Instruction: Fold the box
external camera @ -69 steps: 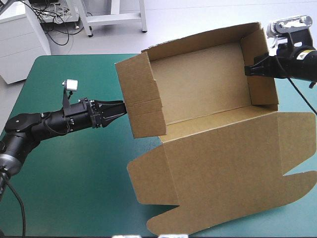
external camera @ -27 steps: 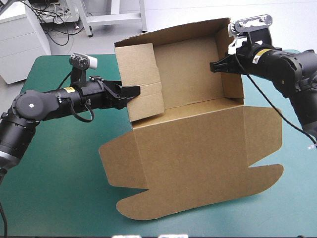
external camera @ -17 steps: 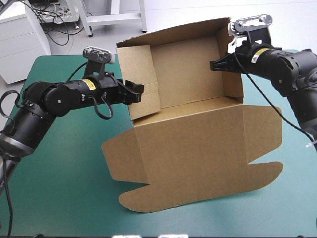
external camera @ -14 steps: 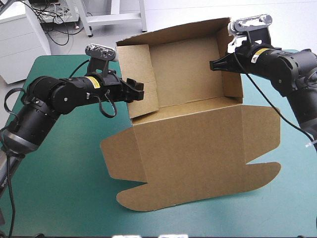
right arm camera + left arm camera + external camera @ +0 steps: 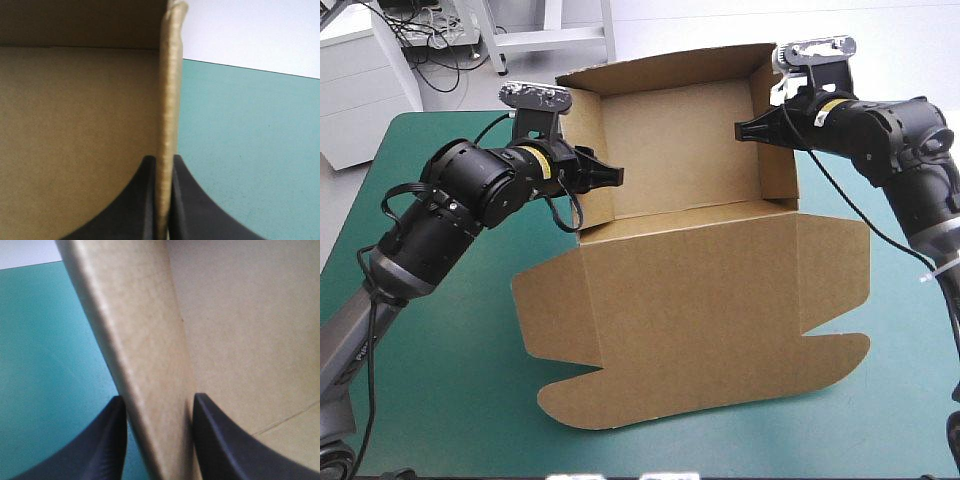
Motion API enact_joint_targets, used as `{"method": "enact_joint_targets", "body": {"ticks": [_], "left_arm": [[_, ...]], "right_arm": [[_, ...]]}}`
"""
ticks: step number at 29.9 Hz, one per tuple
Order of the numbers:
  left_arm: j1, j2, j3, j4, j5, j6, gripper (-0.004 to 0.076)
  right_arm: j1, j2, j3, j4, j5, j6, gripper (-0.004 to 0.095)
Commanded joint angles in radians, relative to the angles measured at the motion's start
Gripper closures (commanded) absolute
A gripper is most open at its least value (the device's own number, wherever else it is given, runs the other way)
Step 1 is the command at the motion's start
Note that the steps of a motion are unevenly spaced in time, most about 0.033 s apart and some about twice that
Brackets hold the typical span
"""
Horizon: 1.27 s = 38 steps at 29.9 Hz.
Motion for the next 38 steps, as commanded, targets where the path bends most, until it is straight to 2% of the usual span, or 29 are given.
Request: {"method": "enact_joint_targets", "body": {"ticks": [1, 5, 14, 25, 32, 38], "left_arm": [[-0.015, -0.019, -0.037, -0.021, -0.11, -0.024, 0.0593], [-0.015, -0.015, -0.037, -0.012, -0.127, -0.026, 0.0752], [-0.012, -0.015, -0.037, 0.024, -0.143, -0.023, 0.0752], [-0.012, 0.074, -0.037, 0.063, -0.019, 0.066, 0.0752], [-0.012, 0.193, -0.037, 0.057, 0.004, 0.097, 0.0752], [-0.012, 0.289, -0.037, 0.057, 0.071, 0.118, 0.0752]], "right_arm": [[0.006, -0.03, -0.026, 0.076, -0.084, 0.004, 0.0926], [0.006, -0.03, -0.026, 0.072, -0.089, -0.002, 0.0926], [0.006, -0.027, -0.026, 0.056, -0.022, -0.049, 0.0926], [0.006, 0.106, -0.026, 0.066, 0.209, -0.062, 0.0926], [0.006, 0.216, -0.026, 0.061, 0.36, -0.089, 0.0926], [0.006, 0.285, -0.025, 0.067, 0.39, -0.097, 0.0926]]}}
